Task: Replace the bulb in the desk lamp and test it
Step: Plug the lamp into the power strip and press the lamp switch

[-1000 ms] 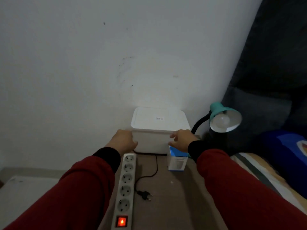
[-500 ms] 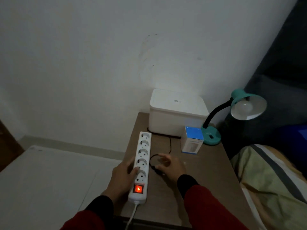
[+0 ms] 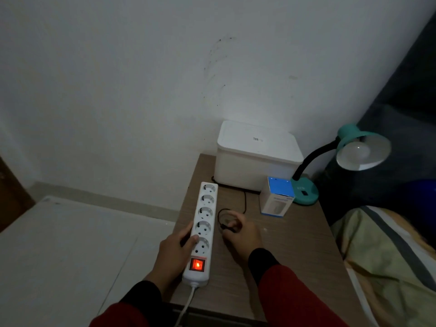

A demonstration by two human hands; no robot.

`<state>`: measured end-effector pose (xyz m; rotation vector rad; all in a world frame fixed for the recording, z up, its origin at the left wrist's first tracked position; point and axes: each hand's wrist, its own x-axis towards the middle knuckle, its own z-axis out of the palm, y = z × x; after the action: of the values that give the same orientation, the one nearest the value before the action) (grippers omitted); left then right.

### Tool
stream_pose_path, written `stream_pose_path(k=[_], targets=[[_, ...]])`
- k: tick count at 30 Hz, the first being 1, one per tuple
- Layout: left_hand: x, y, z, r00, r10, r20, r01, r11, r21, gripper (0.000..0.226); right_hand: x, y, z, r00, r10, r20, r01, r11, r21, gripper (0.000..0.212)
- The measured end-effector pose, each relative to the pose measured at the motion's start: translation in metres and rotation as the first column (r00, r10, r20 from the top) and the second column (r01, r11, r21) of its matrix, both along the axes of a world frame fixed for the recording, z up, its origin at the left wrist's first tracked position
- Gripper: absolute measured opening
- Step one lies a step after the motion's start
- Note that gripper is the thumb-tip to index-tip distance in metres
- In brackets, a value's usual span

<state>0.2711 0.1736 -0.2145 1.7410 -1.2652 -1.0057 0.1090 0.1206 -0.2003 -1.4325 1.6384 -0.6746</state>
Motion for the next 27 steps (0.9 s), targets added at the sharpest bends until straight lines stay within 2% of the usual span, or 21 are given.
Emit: stream_pose_path(k=[2, 4, 8, 10, 15, 18, 21, 23, 25, 27], targets=[[-0.001, 0.001, -0.001, 1.000, -0.004, -0.005, 0.004, 1.000, -0.002, 0.044, 0.004, 0.001, 0.006, 0.949, -0.111, 0.294, 0.101, 0.994, 0.049, 0.052], [-0.002, 0.002, -0.001, 1.000, -0.003, -0.021, 0.003, 1.000, 0.003, 0.044, 0.006, 0.000, 0.013, 0.858, -0.146, 0.493, 0.129, 0.989, 0.070, 0.049], [-0.004, 0.003, -0.001, 0.997, 0.019, -0.071, -0.018, 1.000, 0.009, 0.043, 0.008, -0.002, 0.030, 0.810, -0.032, 0.585, 0.047, 0.999, -0.011, 0.047], [-0.004, 0.004, -0.001, 0.997, 0.027, -0.079, -0.027, 1.000, 0.002, 0.041, 0.010, -0.004, 0.033, 0.815, 0.015, 0.580, 0.006, 0.999, -0.033, 0.052], [-0.002, 0.004, -0.004, 0.988, 0.053, -0.143, -0.051, 0.999, 0.014, 0.040, 0.020, 0.001, 0.031, 0.892, 0.085, 0.444, -0.074, 0.996, -0.042, 0.051], [-0.002, 0.004, -0.006, 0.979, 0.053, -0.197, -0.048, 0.998, 0.031, 0.040, 0.027, 0.001, 0.023, 0.937, 0.099, 0.334, -0.071, 0.993, -0.095, 0.050], [0.000, 0.003, -0.007, 0.980, 0.040, -0.197, -0.034, 0.999, 0.034, 0.042, 0.035, -0.001, 0.016, 0.944, 0.050, 0.326, -0.014, 0.994, -0.112, 0.053], [0.001, 0.002, -0.007, 0.986, 0.033, -0.165, -0.029, 0.999, 0.027, 0.042, 0.039, -0.003, 0.014, 0.961, 0.030, 0.274, 0.014, 0.987, -0.158, 0.043], [0.001, 0.001, -0.007, 0.988, 0.029, -0.151, -0.027, 0.999, 0.017, 0.042, 0.043, -0.003, 0.014, 0.980, 0.040, 0.197, -0.002, 0.983, -0.185, 0.027], [0.002, 0.001, -0.006, 0.992, 0.020, -0.124, -0.018, 1.000, 0.013, 0.041, 0.046, -0.003, 0.012, 0.993, 0.070, 0.090, -0.048, 0.972, -0.231, 0.019]])
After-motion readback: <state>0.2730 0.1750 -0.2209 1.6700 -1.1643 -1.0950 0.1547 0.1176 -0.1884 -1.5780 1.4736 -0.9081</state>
